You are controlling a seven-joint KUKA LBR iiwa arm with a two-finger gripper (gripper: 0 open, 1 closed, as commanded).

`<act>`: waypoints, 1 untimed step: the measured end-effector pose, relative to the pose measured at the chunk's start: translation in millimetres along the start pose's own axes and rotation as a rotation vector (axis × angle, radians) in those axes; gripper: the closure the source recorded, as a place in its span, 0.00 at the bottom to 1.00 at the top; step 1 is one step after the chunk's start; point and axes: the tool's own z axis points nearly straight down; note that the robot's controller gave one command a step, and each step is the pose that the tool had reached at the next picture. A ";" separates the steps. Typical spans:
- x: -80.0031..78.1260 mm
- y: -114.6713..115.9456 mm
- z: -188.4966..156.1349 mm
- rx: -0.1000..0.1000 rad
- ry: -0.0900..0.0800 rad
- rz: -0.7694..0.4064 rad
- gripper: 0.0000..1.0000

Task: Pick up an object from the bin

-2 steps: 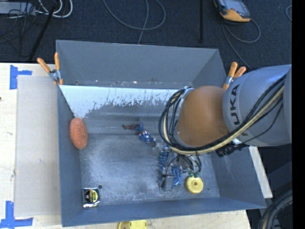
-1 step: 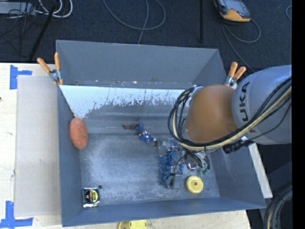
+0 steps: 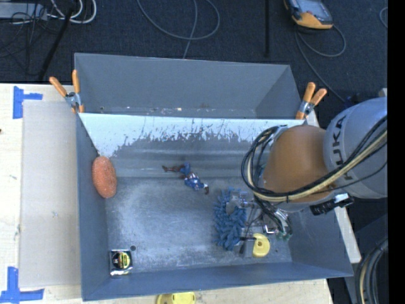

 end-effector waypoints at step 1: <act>-40.4 17.2 37.7 -0.001 -0.003 0.066 1.00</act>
Offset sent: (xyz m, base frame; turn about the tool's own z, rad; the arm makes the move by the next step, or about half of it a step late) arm 0.0000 0.0000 0.0000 0.0000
